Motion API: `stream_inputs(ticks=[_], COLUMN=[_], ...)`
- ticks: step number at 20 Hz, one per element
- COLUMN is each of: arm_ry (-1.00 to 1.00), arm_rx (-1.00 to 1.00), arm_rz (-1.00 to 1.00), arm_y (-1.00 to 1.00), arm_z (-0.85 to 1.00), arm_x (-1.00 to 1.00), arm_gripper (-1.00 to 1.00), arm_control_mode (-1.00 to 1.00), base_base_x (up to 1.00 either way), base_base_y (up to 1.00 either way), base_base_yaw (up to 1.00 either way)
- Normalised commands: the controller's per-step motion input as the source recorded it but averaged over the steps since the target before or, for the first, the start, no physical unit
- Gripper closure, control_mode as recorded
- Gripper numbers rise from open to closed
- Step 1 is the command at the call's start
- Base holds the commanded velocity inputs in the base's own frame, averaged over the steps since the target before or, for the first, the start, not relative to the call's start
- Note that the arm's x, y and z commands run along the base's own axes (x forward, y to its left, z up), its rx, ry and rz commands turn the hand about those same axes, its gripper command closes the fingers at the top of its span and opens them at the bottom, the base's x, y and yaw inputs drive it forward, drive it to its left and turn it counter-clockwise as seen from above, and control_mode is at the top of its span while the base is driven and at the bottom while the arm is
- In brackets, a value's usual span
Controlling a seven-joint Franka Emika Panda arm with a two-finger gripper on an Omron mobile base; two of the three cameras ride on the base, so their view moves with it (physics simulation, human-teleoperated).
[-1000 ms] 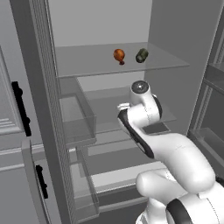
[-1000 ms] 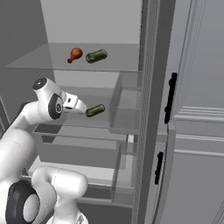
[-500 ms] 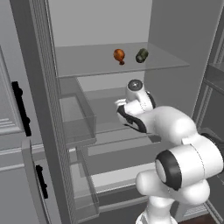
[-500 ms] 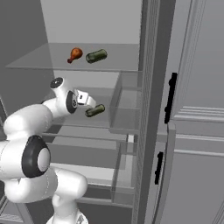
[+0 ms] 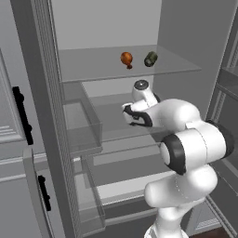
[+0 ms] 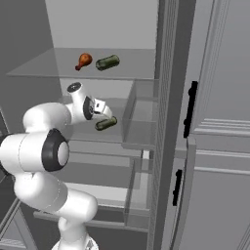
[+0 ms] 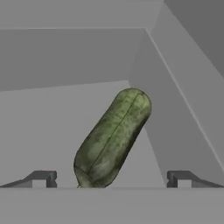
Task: Place one cucumber and one chicken drumstick in each tupperware on the nearby counter, to pack two identical lunches.
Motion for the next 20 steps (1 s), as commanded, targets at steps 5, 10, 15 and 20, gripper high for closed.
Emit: stream_inputs(ticks=[5,10,15,20], arm_ry=[0.00,0.00,0.02,0.11], arm_rx=[0.00,0.00,0.00,0.01], arm_rz=[0.00,0.00,0.00,-0.04], arm_y=[0.00,-0.08,-0.20,-0.11], arm_z=[-0.55,-0.15,0.00,-0.21], arm_x=[0.30,0.38,0.26,0.00], arm_gripper=[-1.00,-1.00,-1.00,-1.00], arm_control_mode=[-1.00,-1.00,-1.00,-1.00], base_base_x=[0.00,0.00,0.00,0.00], base_base_y=[0.00,0.00,0.00,0.00], base_base_yaw=[0.00,0.00,0.00,0.00])
